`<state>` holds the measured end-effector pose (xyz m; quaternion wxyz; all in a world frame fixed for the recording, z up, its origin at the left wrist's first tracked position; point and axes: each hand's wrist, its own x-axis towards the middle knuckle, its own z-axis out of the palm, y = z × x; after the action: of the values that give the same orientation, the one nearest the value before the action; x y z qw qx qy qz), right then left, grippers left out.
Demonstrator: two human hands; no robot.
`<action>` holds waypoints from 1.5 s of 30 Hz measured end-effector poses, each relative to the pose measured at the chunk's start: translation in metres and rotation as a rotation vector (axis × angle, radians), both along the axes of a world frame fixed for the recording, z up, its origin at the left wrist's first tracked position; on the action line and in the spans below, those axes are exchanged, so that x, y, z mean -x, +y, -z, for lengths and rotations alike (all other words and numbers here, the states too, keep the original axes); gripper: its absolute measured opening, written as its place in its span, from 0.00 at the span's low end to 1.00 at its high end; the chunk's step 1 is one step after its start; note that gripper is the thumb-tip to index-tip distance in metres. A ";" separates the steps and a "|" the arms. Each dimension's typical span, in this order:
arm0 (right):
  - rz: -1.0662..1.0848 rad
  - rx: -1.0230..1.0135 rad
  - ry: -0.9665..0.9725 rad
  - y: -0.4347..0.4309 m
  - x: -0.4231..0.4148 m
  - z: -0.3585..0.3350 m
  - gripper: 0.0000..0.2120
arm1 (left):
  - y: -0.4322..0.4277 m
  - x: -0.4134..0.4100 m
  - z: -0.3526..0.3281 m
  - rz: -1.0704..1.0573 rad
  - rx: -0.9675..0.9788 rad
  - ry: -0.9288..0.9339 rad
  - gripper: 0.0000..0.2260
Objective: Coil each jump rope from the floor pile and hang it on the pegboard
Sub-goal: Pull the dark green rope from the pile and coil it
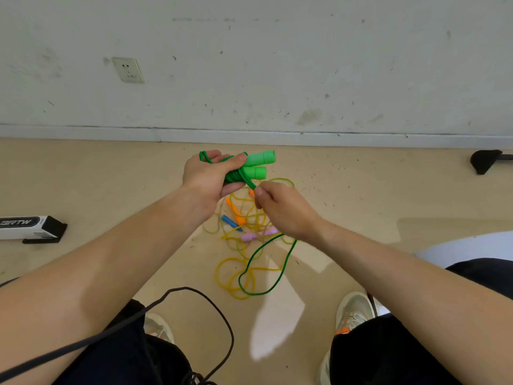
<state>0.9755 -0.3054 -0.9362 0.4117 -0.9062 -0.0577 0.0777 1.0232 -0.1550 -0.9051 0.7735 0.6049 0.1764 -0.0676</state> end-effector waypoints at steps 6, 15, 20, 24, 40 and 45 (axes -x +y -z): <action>-0.067 0.041 0.014 -0.035 -0.019 -0.004 0.25 | 0.014 -0.004 -0.009 0.190 0.031 0.018 0.19; -0.115 0.101 -0.019 -0.062 -0.032 -0.016 0.10 | 0.013 0.003 -0.014 0.532 -0.257 -0.142 0.23; -0.030 0.418 -0.040 -0.058 -0.031 -0.020 0.24 | 0.007 0.008 -0.005 0.657 -0.508 -0.273 0.24; 0.039 -0.004 0.130 -0.041 -0.022 -0.033 0.21 | 0.006 0.008 0.006 0.695 -0.723 -0.372 0.26; 0.225 -0.524 0.094 0.008 0.012 -0.016 0.18 | -0.001 0.000 0.027 0.177 -0.245 0.029 0.22; 0.201 -0.658 0.149 0.002 0.007 -0.014 0.19 | 0.002 -0.005 0.018 0.222 -0.109 0.109 0.23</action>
<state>0.9683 -0.3037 -0.9222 0.6903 -0.7179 0.0402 0.0798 1.0284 -0.1525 -0.9235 0.7165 0.6573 0.1535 -0.1760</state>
